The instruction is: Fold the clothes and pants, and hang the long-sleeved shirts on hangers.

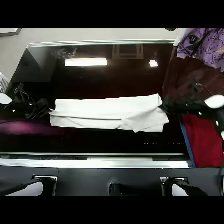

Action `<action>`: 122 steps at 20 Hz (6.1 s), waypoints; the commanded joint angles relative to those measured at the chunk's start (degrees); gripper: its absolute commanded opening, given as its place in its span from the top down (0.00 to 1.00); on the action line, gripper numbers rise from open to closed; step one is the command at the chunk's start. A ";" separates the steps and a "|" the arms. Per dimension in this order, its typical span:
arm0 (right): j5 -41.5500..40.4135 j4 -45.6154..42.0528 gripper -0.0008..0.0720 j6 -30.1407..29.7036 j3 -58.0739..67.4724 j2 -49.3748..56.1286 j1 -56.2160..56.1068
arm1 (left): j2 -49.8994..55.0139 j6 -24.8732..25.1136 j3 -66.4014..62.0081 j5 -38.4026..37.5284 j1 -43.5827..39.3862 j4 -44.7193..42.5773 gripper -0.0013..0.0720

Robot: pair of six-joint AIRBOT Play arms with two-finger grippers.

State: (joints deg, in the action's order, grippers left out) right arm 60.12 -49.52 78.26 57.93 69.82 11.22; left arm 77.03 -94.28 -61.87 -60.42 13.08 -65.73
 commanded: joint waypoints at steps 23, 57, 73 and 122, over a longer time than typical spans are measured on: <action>15.69 -2.95 0.06 2.01 24.20 28.57 13.38 | 22.95 -2.84 -28.83 -3.85 -1.55 -0.59 0.13; 28.96 -10.97 0.94 12.72 39.08 12.55 6.08 | 35.56 -0.76 -30.80 10.03 -39.60 37.81 0.96; 31.89 -12.39 0.94 13.97 45.53 9.11 6.05 | 56.19 -11.13 -55.19 15.61 -55.39 52.22 0.97; 11.93 8.00 0.17 -0.17 17.55 21.00 2.97 | 21.77 -4.68 -51.19 -25.05 6.01 12.72 0.96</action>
State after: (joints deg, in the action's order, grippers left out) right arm 75.85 -48.69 85.03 86.35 90.83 9.87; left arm 98.78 -99.00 -113.08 -85.80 19.11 -52.99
